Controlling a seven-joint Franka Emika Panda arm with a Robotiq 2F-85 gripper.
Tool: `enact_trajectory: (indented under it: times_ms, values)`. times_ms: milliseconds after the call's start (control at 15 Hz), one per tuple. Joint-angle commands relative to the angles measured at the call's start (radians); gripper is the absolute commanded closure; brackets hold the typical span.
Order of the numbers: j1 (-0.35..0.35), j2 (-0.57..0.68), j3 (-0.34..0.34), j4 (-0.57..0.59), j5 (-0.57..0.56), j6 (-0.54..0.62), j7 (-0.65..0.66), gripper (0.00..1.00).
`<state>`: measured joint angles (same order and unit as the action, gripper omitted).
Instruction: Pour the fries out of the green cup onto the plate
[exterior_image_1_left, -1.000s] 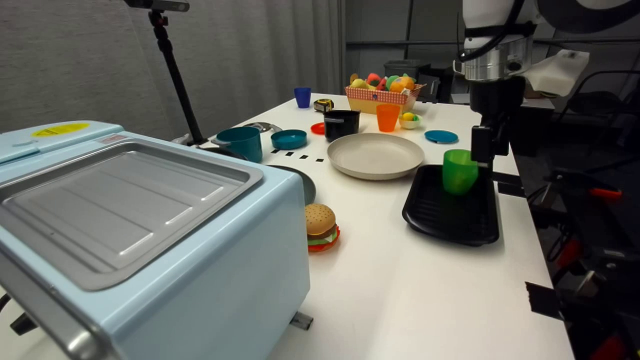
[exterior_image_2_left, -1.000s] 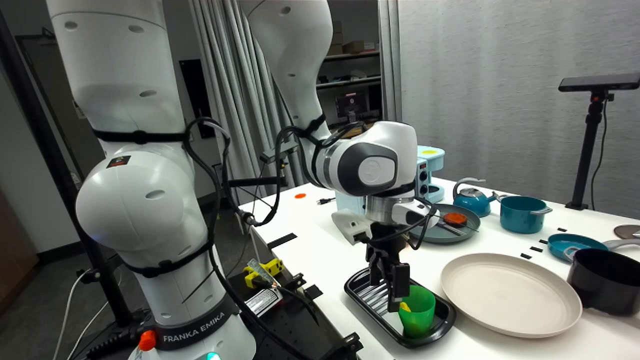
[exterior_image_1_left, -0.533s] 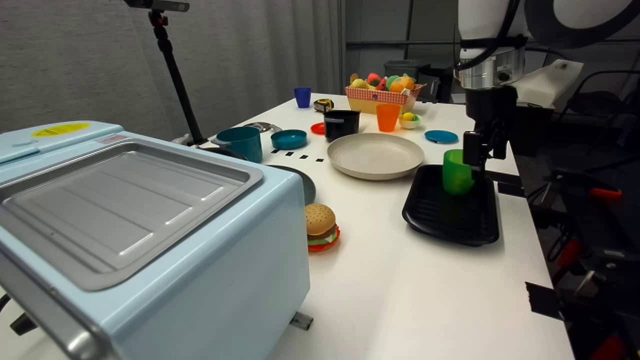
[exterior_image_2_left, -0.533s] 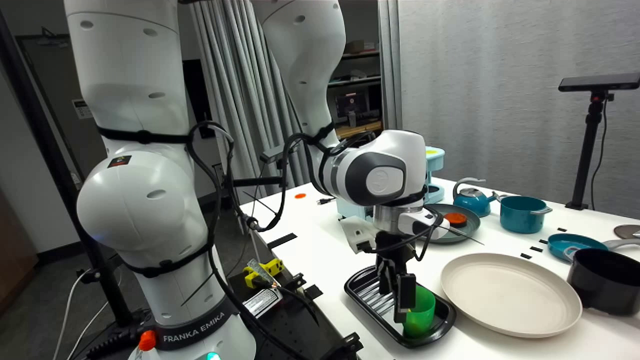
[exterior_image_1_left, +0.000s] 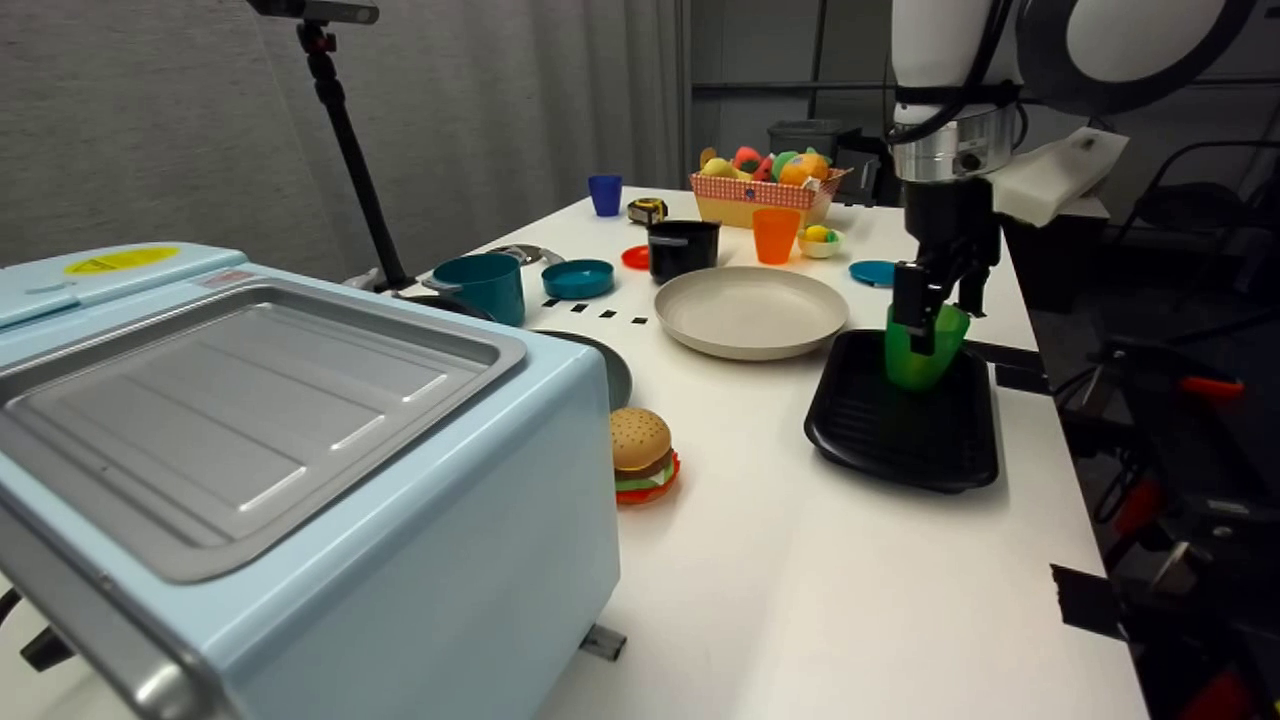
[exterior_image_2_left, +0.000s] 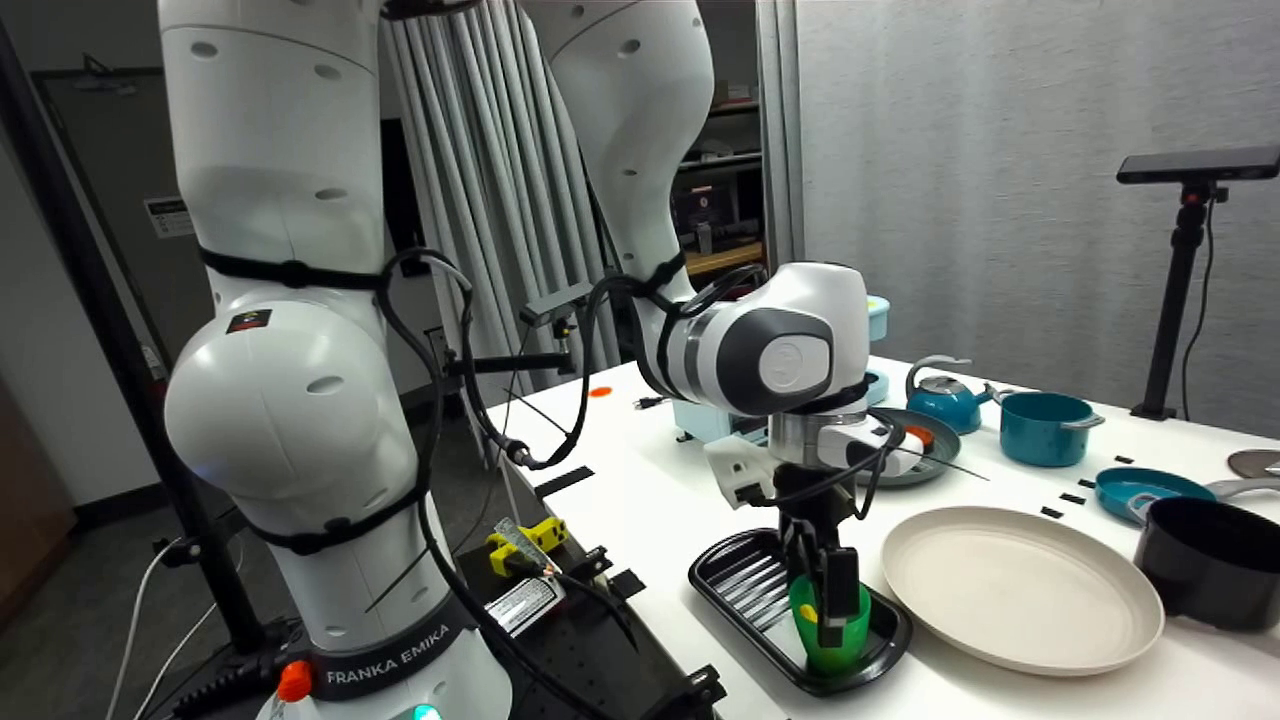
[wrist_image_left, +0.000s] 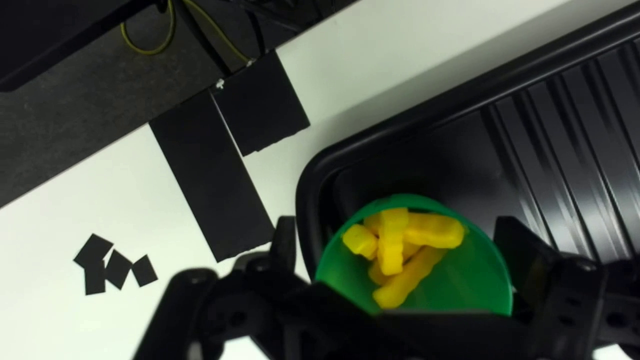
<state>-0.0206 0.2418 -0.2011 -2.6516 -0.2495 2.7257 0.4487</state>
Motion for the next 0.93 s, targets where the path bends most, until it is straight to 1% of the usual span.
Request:
enact_trajectory:
  times_ms: [0,67,133,200,267,400,467,533,600,667,867]
  values:
    - [0.044,0.046,-0.031,0.026,-0.019,0.031,0.037,0.01]
    - [0.05,0.052,-0.033,0.029,-0.017,0.032,0.035,0.01]
    - [0.055,0.057,-0.034,0.034,-0.016,0.034,0.036,0.0]
    - [0.059,0.062,-0.036,0.037,-0.015,0.037,0.037,0.03]
    - [0.066,0.067,-0.04,0.042,-0.017,0.041,0.041,0.08]
    - [0.078,0.072,-0.05,0.051,-0.021,0.044,0.047,0.29]
    - [0.083,0.073,-0.055,0.055,-0.022,0.045,0.05,0.37]
    - [0.088,0.071,-0.059,0.058,-0.025,0.045,0.053,0.43]
    - [0.093,0.072,-0.065,0.06,-0.028,0.045,0.056,0.44]
    - [0.097,0.073,-0.069,0.062,-0.031,0.045,0.058,0.47]
    - [0.115,0.055,-0.088,0.056,-0.055,0.034,0.073,0.47]
